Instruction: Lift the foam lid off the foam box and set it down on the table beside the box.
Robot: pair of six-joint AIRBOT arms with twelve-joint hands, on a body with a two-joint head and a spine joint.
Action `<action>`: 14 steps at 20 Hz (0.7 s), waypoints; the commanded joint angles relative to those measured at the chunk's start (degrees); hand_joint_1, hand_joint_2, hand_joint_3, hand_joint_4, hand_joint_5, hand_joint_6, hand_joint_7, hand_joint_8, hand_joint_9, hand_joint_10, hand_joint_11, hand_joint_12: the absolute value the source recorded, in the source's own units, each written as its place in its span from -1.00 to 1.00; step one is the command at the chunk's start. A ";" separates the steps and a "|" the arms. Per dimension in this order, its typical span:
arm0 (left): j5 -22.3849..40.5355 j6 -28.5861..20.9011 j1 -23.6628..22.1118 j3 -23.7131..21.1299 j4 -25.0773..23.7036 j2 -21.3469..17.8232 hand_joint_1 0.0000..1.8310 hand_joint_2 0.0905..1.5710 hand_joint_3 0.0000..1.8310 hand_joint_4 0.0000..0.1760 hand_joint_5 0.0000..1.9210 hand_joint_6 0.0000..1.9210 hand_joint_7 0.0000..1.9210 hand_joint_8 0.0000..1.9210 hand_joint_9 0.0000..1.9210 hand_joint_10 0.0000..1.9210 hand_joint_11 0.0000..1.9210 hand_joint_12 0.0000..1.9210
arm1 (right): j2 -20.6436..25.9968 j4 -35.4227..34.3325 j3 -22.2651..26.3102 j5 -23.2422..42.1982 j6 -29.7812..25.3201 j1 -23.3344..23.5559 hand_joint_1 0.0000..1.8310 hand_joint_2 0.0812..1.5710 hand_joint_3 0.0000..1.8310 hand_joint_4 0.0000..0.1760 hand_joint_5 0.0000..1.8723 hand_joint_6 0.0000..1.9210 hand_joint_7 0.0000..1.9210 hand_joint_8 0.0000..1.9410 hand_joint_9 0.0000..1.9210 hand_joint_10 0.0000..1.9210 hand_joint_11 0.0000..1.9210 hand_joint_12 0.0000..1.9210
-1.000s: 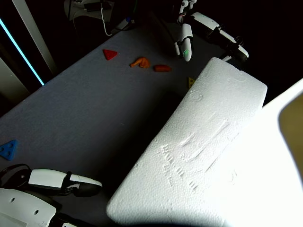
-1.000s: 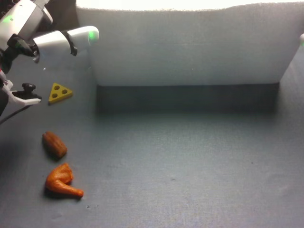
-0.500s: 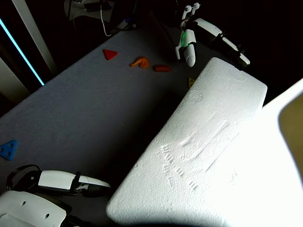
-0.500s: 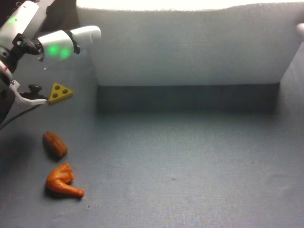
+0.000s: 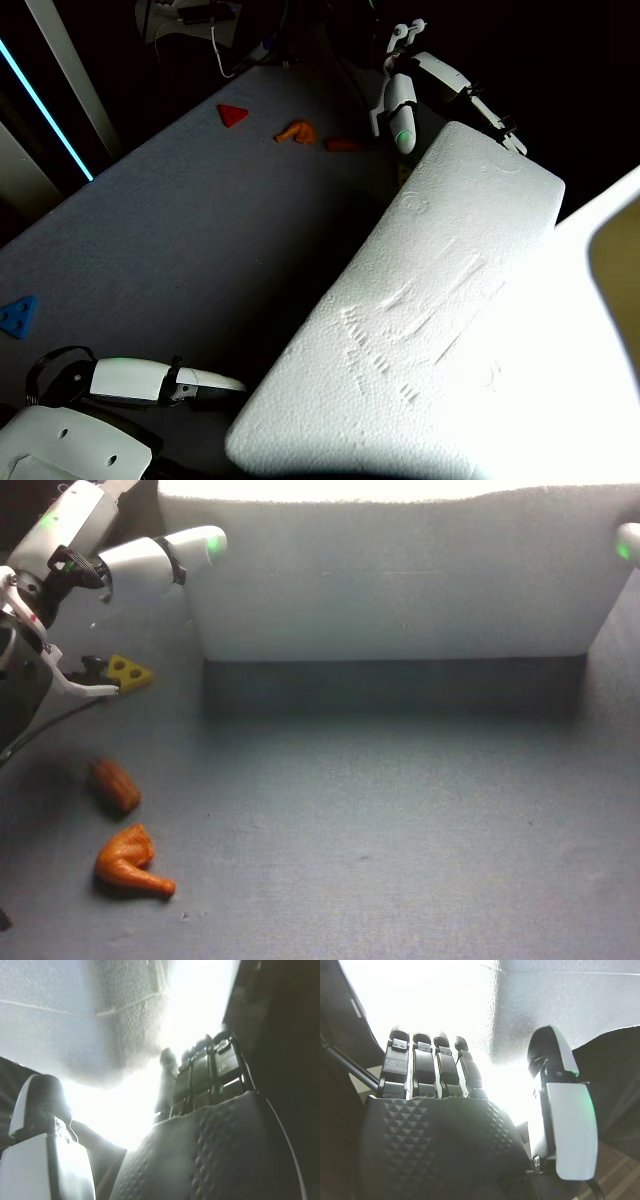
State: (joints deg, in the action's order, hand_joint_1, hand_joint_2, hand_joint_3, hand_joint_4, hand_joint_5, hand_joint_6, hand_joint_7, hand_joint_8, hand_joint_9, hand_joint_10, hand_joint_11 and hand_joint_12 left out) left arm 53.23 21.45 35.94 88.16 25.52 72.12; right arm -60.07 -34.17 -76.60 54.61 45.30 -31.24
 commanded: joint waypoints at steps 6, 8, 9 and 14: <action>7.33 -1.42 -0.65 0.08 -2.08 0.14 -0.32 0.37 -0.98 -1.00 -0.57 -0.92 -0.88 -1.00 -0.98 -1.00 -1.00 -1.00 | 0.49 2.29 -0.26 7.06 -1.56 0.75 -0.43 0.61 -1.00 -1.00 -0.98 -0.27 -0.87 -1.00 -0.96 -0.93 -1.00 -1.00; 8.10 -1.55 -0.64 -0.23 -2.45 -0.07 -0.33 0.36 -0.98 -1.00 -0.57 -0.93 -0.88 -1.00 -0.98 -1.00 -1.00 -1.00 | 0.82 3.03 0.08 7.73 -1.86 0.75 -0.41 0.62 -1.00 -1.00 -1.00 -0.19 -0.86 -1.00 -0.96 -0.92 -0.98 -0.99; 8.60 -1.58 -0.77 -0.51 -2.76 -0.30 -0.33 0.36 -0.99 -1.00 -0.57 -0.93 -0.91 -1.00 -1.00 -1.00 -1.00 -1.00 | 0.82 3.47 0.28 7.97 -1.87 0.75 -0.39 0.63 -1.00 -1.00 -0.98 -0.08 -0.78 -0.98 -1.00 -0.53 -1.00 -0.29; 9.89 -1.65 -1.03 -1.13 -3.48 -1.01 -0.36 0.35 -1.00 -1.00 -0.58 -0.95 -0.96 -1.00 -1.00 -1.00 -1.00 -1.00 | 0.82 4.64 0.73 8.46 -1.87 1.49 -0.34 0.57 -1.00 -1.00 -1.00 -0.36 -0.75 -0.98 -1.00 -0.44 -1.00 0.30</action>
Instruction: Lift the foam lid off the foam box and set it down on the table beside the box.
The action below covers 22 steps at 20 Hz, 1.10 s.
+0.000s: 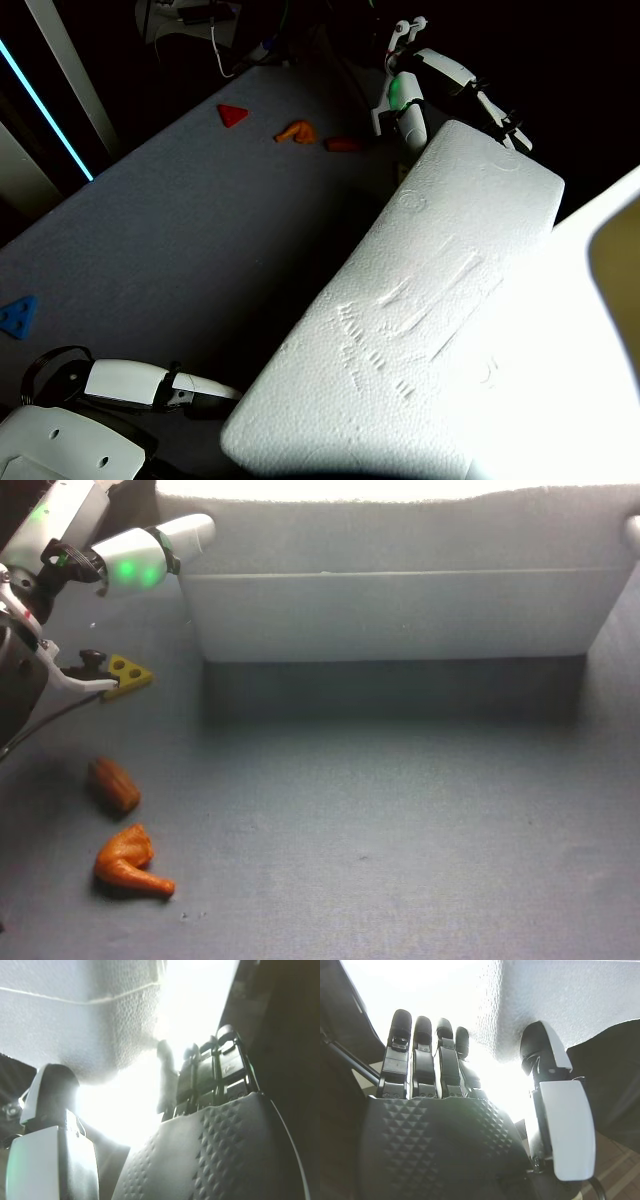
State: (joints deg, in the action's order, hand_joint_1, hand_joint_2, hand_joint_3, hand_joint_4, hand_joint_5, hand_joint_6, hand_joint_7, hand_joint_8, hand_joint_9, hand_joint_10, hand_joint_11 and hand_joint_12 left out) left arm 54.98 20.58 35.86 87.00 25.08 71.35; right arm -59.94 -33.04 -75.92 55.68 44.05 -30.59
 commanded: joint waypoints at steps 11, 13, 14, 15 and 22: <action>12.73 -0.88 -0.88 -3.13 -5.24 -2.88 -0.35 0.38 -0.98 -1.00 -0.56 -0.95 -0.89 -0.98 -0.96 -0.99 -0.95 -0.98 | 3.04 6.72 3.33 10.96 -0.61 1.95 -0.35 0.58 -1.00 -1.00 -0.95 -0.33 -0.65 -0.96 -1.00 -0.11 -1.00 0.62; 14.13 -0.53 -0.29 -4.63 -5.59 -4.09 -0.38 0.41 -1.00 -1.00 -0.53 -0.99 -0.86 -1.00 -0.94 -0.99 -1.00 -0.56 | 4.13 7.43 4.94 12.28 -0.52 1.95 -0.34 0.55 -1.00 -1.00 -1.00 0.07 -0.77 -0.38 -1.00 0.32 -1.00 0.97; 15.03 -0.19 0.17 -5.60 -5.84 -4.89 -0.37 0.40 -1.00 -1.00 -0.55 -1.00 -0.86 -1.00 -0.93 -0.99 -1.00 -0.46 | 4.92 8.19 6.02 12.98 -0.32 1.92 -0.35 0.55 -1.00 -1.00 -1.00 -0.04 -0.87 -0.26 -1.00 0.25 -1.00 0.99; 15.80 0.11 0.62 -6.50 -6.22 -5.64 -0.37 0.40 -1.00 -1.00 -0.57 -0.99 -0.86 -1.00 -0.93 -0.99 -1.00 -0.50 | 5.47 9.04 6.97 13.38 -0.02 1.86 -0.37 0.55 -1.00 -1.00 -1.00 -0.06 -0.91 -0.14 -1.00 0.27 -1.00 1.00; 20.96 1.43 3.27 -11.46 -8.40 -9.12 -0.42 0.34 -1.00 -1.00 -0.56 -1.00 -0.85 -0.99 -0.94 -0.97 -1.00 -0.16 | 9.01 12.99 12.66 19.48 0.49 -0.83 -0.36 0.57 -0.99 -1.00 -1.00 0.16 -1.00 -0.02 -1.00 0.13 -1.00 1.00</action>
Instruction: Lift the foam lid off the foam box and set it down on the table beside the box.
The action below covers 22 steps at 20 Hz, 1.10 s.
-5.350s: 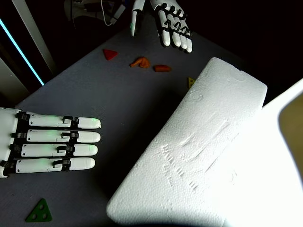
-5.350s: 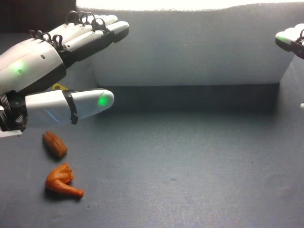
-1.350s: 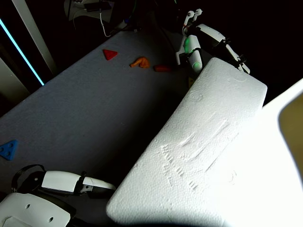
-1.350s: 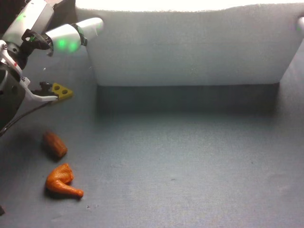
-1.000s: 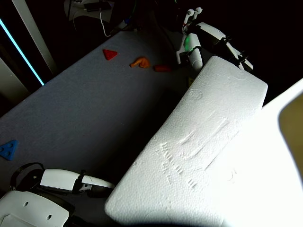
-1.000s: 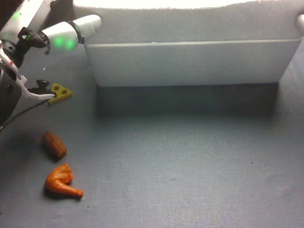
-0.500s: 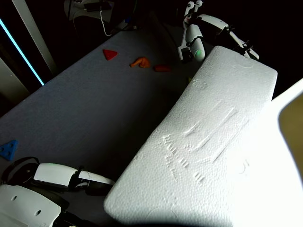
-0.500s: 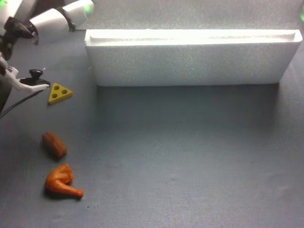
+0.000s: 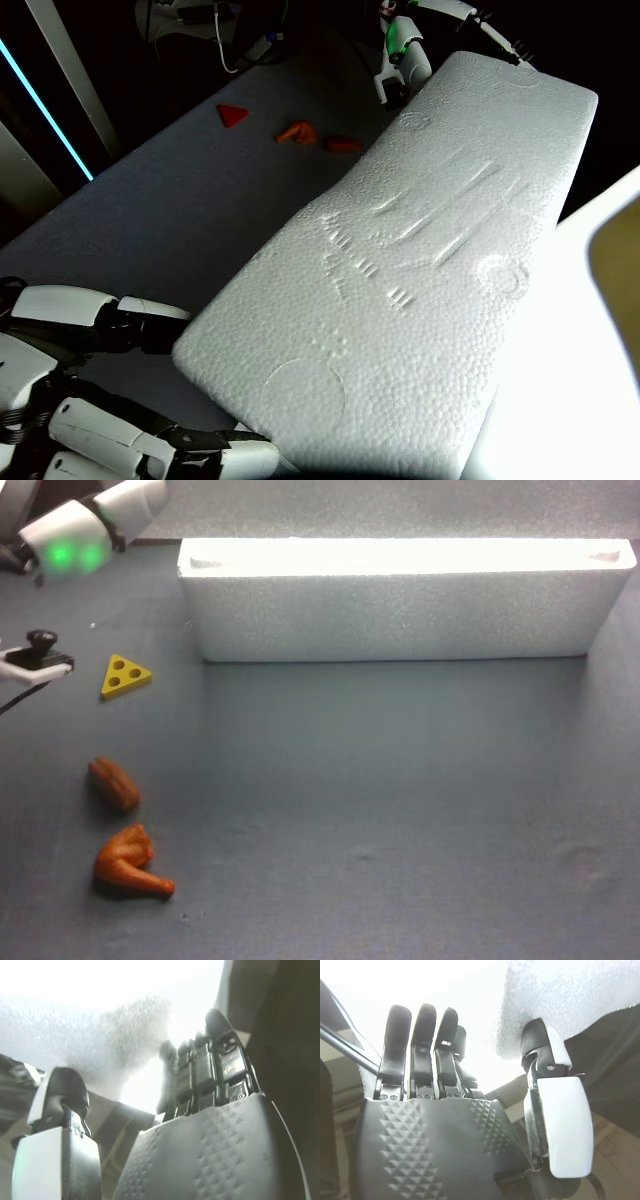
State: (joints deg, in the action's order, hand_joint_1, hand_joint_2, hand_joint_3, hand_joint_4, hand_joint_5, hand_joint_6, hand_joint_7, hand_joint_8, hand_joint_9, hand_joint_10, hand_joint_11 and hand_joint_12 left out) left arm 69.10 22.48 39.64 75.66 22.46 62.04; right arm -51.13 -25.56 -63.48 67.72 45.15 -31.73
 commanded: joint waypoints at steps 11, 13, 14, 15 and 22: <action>13.46 2.36 5.14 -8.16 -7.52 -4.97 -0.50 0.42 -1.00 -0.56 -0.58 -0.98 -0.86 -1.00 -1.00 -1.00 -1.00 -1.00 | 4.76 7.60 7.70 14.52 -0.36 -7.71 -0.40 0.58 -1.00 -1.00 -1.00 -0.26 -0.95 -0.64 -1.00 -0.50 -1.00 0.57; 13.71 2.38 5.40 -8.50 -7.66 -5.17 -0.51 0.44 -0.99 -0.77 -0.58 -0.99 -0.87 -1.00 -1.00 -1.00 -1.00 -1.00 | 4.91 7.60 8.03 14.68 -0.37 -8.15 -0.39 0.57 -1.00 -1.00 -1.00 -0.22 -0.93 -0.78 -1.00 -0.64 -1.00 0.36; 13.74 2.39 5.49 -8.59 -7.70 -5.26 -0.54 0.44 -0.99 -0.82 -0.58 -0.99 -0.87 -1.00 -1.00 -1.00 -1.00 -1.00 | 4.95 7.60 8.14 14.71 -0.37 -8.30 -0.38 0.57 -1.00 -1.00 -1.00 -0.14 -0.91 -0.81 -1.00 -0.63 -1.00 0.35; 13.92 2.52 5.88 -9.11 -7.84 -5.59 -0.55 0.43 -1.00 -0.95 -0.59 -0.99 -0.87 -1.00 -0.99 -1.00 -1.00 -1.00 | 5.16 7.60 8.58 15.00 -0.37 -8.95 -0.39 0.57 -1.00 -1.00 -0.99 -0.17 -0.87 -0.83 -1.00 -0.58 -1.00 0.38; 16.33 3.38 9.56 -13.34 -8.86 -8.12 -0.56 0.43 -1.00 -1.00 -0.63 -1.00 -0.94 -1.00 -1.00 -1.00 -1.00 -1.00 | 7.14 7.92 11.81 17.21 -1.00 -13.73 -0.44 0.57 -1.00 -1.00 -0.89 -0.53 -0.84 -0.98 -1.00 -0.65 -1.00 0.21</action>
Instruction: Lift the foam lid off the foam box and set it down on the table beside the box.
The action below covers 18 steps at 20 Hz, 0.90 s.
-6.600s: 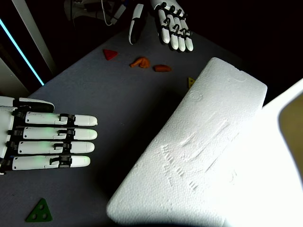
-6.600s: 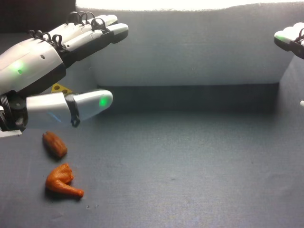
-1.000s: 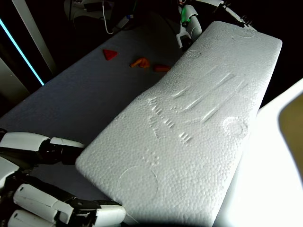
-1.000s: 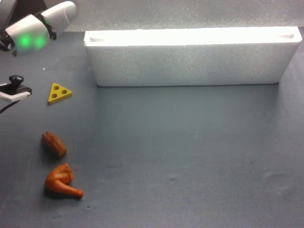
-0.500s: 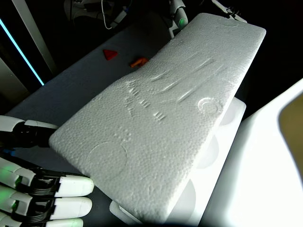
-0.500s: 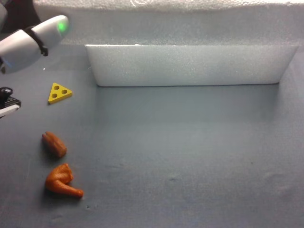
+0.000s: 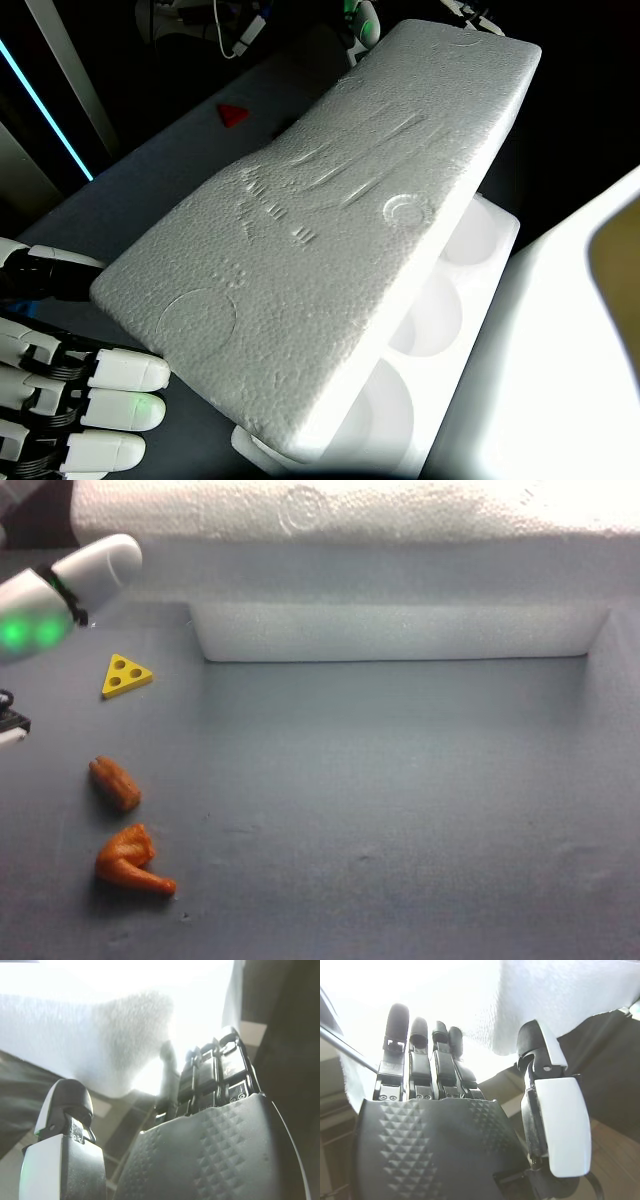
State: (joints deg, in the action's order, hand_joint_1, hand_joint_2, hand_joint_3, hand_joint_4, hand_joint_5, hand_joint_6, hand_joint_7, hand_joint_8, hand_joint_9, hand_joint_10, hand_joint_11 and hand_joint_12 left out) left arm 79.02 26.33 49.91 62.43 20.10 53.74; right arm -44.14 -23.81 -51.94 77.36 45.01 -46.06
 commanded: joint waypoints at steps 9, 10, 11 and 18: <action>7.82 0.06 4.60 -5.20 -7.18 -3.10 -0.52 0.43 -1.00 -1.00 -0.67 -1.00 -0.99 -1.00 -1.00 -1.00 -1.00 -1.00 | 3.40 7.63 4.38 8.51 -1.32 -3.86 -0.45 0.63 -1.00 -1.00 -0.84 -0.77 -0.89 -1.00 -1.00 -0.80 -1.00 -0.12; 7.85 0.03 5.49 -5.71 -7.19 -3.30 -0.51 0.43 -1.00 -1.00 -0.68 -1.00 -1.00 -1.00 -1.00 -1.00 -1.00 -1.00 | 3.63 7.75 4.82 8.51 -1.49 -4.56 -0.45 0.65 -1.00 -1.00 -0.84 -0.79 -0.90 -1.00 -1.00 -0.85 -1.00 -0.22; 7.73 -0.07 5.81 -5.85 -7.22 -3.32 -0.52 0.42 -1.00 -1.00 -0.67 -1.00 -0.99 -1.00 -1.00 -1.00 -1.00 -1.00 | 3.67 7.79 4.96 8.50 -1.64 -4.86 -0.45 0.65 -1.00 -1.00 -0.83 -0.81 -0.89 -1.00 -1.00 -0.83 -1.00 -0.26; 7.50 -1.72 10.67 -7.89 -7.05 -2.68 -0.56 0.40 -1.00 -1.00 -0.67 -1.00 -0.99 -1.00 -1.00 -1.00 -1.00 -1.00 | 3.71 6.83 6.63 8.51 -4.05 -10.25 -0.51 0.67 -1.00 -1.00 -0.79 -0.89 -0.84 -0.99 -0.95 -0.80 -1.00 -0.29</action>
State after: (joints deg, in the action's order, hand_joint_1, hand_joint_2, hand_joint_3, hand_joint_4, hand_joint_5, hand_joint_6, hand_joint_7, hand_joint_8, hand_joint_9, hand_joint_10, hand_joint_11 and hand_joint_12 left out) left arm 79.05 25.47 61.30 54.98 19.07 50.65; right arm -40.60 -22.87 -45.74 78.59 41.89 -56.82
